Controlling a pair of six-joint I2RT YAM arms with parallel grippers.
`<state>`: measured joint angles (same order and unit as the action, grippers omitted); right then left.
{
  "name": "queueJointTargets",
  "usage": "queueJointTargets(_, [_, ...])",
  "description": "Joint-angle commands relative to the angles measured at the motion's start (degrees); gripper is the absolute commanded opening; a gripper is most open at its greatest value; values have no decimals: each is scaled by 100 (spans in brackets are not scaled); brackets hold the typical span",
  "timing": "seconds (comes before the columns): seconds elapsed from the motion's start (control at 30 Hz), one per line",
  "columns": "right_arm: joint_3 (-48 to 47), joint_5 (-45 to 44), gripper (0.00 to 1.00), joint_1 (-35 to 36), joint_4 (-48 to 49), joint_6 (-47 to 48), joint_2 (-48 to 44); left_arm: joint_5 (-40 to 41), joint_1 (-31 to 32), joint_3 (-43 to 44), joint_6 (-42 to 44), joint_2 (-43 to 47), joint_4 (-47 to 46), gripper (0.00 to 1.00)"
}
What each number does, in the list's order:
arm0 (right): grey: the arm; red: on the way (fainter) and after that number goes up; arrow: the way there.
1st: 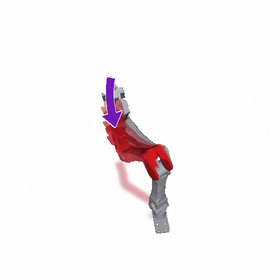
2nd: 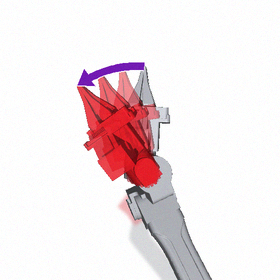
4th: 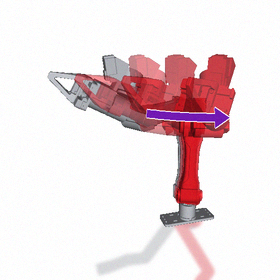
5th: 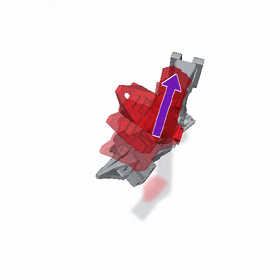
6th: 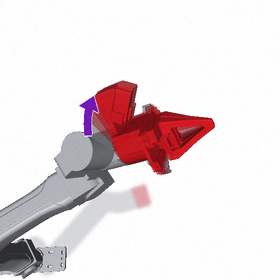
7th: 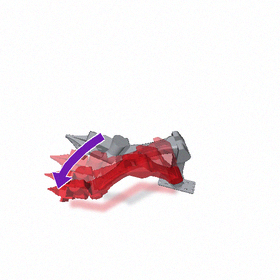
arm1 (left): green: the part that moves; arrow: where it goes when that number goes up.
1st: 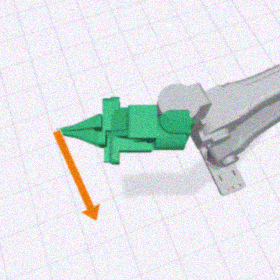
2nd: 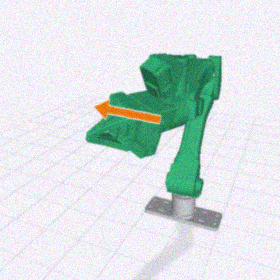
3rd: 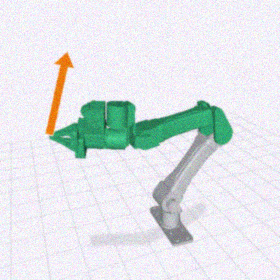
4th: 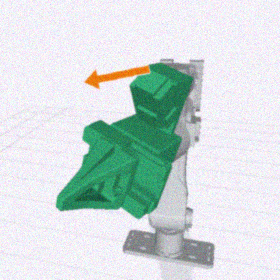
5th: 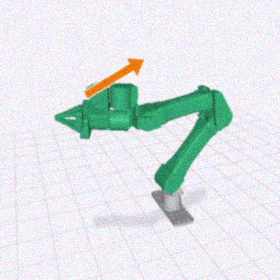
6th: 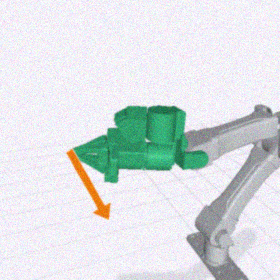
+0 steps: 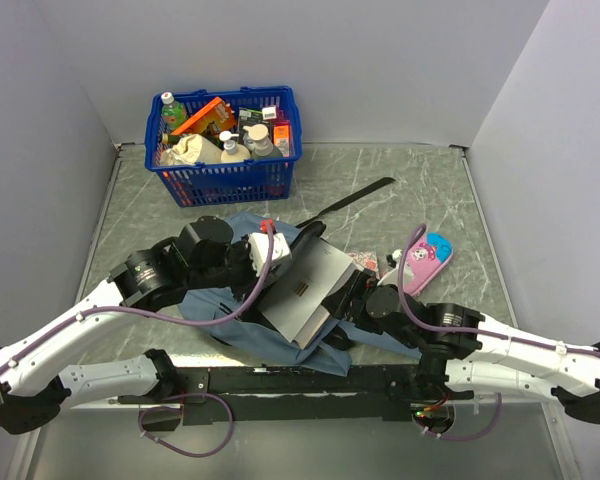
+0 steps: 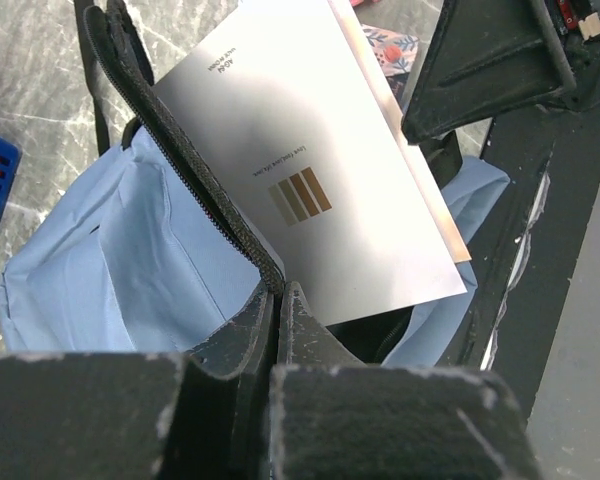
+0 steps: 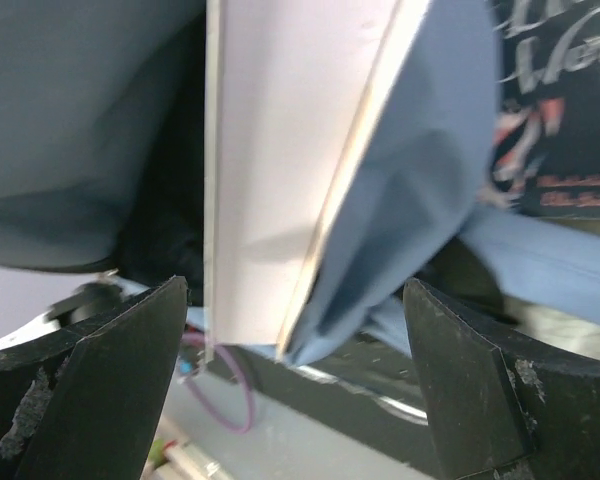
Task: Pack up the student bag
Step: Place the book in the student bag.
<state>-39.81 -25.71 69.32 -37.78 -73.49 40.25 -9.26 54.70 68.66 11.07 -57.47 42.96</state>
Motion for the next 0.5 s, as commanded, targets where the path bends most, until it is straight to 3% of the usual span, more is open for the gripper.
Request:
queueJointTargets(0.0, [-123,-478,95,-85,-204,291,-123,-243,-38,121,-70,131,-596,1])
queueJointTargets(0.2, [-132,-777,93,-331,709,871,-26,-252,-56,139,-44,78,-561,1])
queueJointTargets(0.47, [35,-417,91,-604,1589,1047,395,-287,-82,103,-79,87,-605,1])
